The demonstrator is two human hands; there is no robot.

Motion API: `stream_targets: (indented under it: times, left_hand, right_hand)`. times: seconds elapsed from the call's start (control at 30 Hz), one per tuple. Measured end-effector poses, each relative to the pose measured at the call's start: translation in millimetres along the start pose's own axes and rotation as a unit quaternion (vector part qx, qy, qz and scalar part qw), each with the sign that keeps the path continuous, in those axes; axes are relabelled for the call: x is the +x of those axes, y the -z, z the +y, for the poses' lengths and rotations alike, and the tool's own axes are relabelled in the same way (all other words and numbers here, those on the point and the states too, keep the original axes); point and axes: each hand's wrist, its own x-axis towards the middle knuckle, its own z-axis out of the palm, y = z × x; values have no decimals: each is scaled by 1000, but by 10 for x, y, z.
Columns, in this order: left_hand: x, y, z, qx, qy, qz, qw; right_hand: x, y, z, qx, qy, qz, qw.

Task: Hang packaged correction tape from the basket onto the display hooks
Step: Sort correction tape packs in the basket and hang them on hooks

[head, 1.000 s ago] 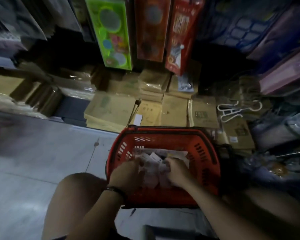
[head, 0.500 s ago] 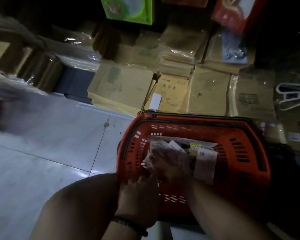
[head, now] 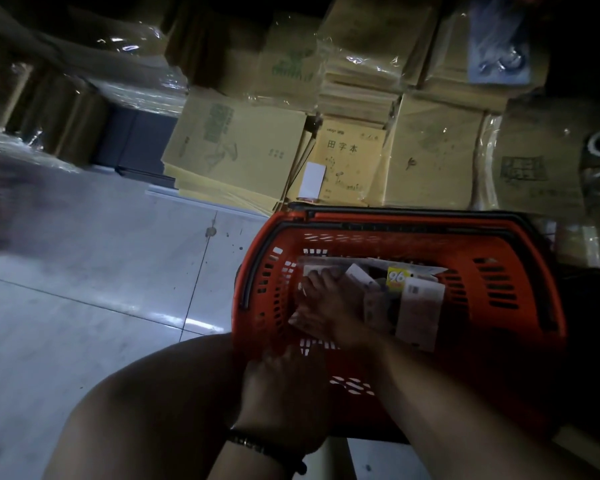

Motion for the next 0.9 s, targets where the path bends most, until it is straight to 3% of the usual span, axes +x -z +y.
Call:
stream_targets:
  times: [0.13,0.27,0.53,0.63,0.73,0.83,0.9]
  left_hand:
    - [-102,-31,78,34,-22,66,997]
    - [-76,-27,60,33,-22,49,998]
    - [-73,-54,-15,-15,-1,45,999]
    - [-25,1,-109,-81,0,50,995]
    - [8,87,-141,-172,8,111,979]
    - [-74,178,-78,-273,5,183,944]
    - [-204,223,-4,-356,-15,183,916]
  right_hand:
    - [-17,-14,-108,42,-22,-27,998]
    - [-431,149,-110,128,-71,37,989]
    - [-1014,291,82,154,-112,114,975]
    - [-1261,489,211,156,-90,153,972]
    - [-1686,899,321,192,-96,232,949]
    - [-2091,1330,361,199,-91,302,928]
    - [-2365,1506,351,230,-77,347,906]
